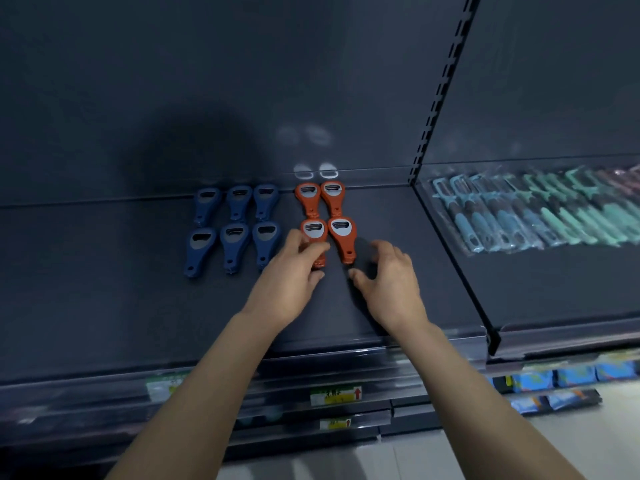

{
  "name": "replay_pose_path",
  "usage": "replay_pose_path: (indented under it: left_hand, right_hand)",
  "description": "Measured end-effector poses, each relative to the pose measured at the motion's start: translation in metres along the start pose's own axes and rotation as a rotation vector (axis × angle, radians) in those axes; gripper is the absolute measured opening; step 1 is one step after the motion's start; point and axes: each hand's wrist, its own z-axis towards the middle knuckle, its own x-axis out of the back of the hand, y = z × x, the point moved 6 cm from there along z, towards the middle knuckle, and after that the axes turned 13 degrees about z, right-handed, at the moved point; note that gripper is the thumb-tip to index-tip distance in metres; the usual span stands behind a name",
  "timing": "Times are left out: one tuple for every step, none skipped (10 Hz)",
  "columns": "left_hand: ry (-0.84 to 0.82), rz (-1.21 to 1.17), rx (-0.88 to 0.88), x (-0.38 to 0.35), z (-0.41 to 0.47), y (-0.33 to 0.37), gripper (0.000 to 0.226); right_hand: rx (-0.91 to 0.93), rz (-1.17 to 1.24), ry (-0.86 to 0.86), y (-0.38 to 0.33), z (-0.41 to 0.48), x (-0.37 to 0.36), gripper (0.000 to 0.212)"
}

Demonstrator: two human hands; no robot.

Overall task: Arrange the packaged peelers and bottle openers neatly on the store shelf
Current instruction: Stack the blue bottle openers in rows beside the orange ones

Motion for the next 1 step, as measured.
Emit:
replay_pose_path:
  left_hand:
    - [0.022, 0.001, 0.033, -0.0003, -0.0106, -0.0013, 0.038]
  right_hand:
    - [0.004, 0.015, -0.042, 0.0043, -0.0014, 0.0068, 0.054]
